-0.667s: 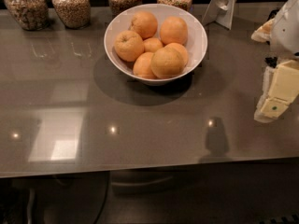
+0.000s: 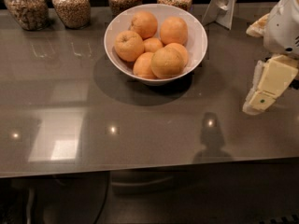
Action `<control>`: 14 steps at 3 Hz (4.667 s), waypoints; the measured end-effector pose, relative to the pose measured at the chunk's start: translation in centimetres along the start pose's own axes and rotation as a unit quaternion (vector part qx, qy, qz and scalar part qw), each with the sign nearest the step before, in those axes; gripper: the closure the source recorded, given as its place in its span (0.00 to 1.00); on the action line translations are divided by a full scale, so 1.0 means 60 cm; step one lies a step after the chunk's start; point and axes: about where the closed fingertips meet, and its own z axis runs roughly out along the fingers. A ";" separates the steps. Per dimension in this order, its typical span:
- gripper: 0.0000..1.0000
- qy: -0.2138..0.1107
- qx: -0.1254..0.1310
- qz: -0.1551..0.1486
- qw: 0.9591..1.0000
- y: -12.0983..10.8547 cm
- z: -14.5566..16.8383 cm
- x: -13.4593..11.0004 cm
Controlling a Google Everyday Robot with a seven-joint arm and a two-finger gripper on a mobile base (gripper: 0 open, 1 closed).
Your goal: Pick orange from white bowl
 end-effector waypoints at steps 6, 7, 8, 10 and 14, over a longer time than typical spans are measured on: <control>0.00 -0.134 0.062 0.130 0.980 -0.106 0.032 -0.185; 0.00 -0.142 0.086 0.166 0.972 -0.127 0.052 -0.192; 0.00 -0.145 0.097 0.195 0.965 -0.142 0.073 -0.200; 0.00 -0.149 0.064 0.234 0.959 -0.140 0.129 -0.220; 0.23 -0.126 -0.003 0.281 0.951 -0.111 0.205 -0.252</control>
Offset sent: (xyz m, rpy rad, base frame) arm 0.0990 0.0852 0.0333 0.3505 -0.1407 -0.1316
